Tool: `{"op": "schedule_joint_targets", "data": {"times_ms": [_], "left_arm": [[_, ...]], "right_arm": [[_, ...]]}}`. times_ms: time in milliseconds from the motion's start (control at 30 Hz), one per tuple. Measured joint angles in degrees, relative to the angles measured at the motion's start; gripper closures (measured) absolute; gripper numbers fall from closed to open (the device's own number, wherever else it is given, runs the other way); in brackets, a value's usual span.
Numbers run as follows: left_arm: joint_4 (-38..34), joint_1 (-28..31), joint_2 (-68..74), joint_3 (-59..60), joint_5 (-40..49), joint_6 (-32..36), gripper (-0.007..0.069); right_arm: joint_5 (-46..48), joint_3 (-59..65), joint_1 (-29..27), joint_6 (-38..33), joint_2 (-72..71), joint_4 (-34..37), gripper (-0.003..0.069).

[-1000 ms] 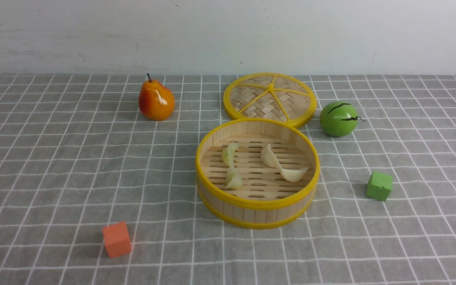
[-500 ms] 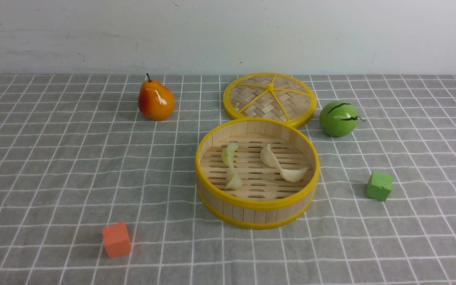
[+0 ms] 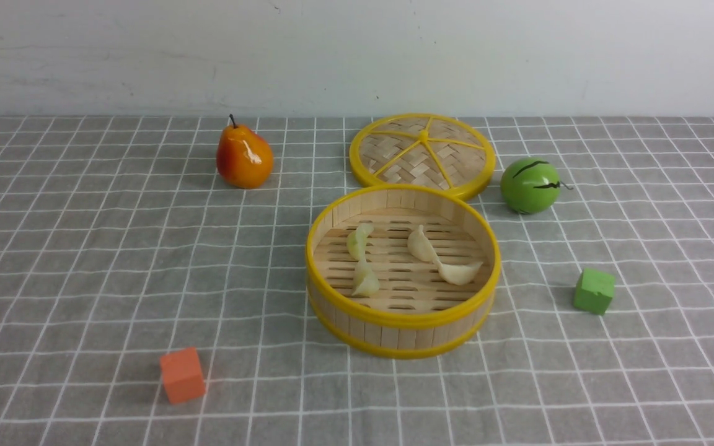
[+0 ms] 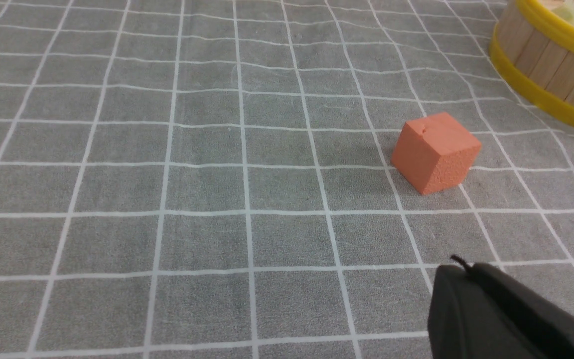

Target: Put the dumplings into the steamer on the table with the grey tablecloth.

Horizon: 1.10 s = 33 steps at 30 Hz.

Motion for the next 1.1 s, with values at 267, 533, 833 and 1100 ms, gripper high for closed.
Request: {"op": "schedule_joint_targets", "data": {"times_ms": [267, 533, 833, 1100], "left_arm": [[-0.9, 0.8, 0.0, 0.0, 0.0, -0.2, 0.0638], [-1.4, 1.3, 0.0, 0.0, -0.4, -0.2, 0.0638], [-1.5, 1.3, 0.0, 0.0, -0.5, -0.3, 0.0638], [-1.5, 1.3, 0.0, 0.0, -0.5, -0.4, 0.0638]], "right_arm": [[0.0, 0.0, 0.0, 0.0, 0.0, 0.0, 0.0565], [0.0, 0.0, 0.0, 0.0, 0.0, 0.0, 0.0563], [0.0, 0.0, 0.0, 0.0, 0.0, 0.0, 0.0562], [0.0, 0.0, 0.0, 0.0, 0.0, 0.0, 0.0553]]}}
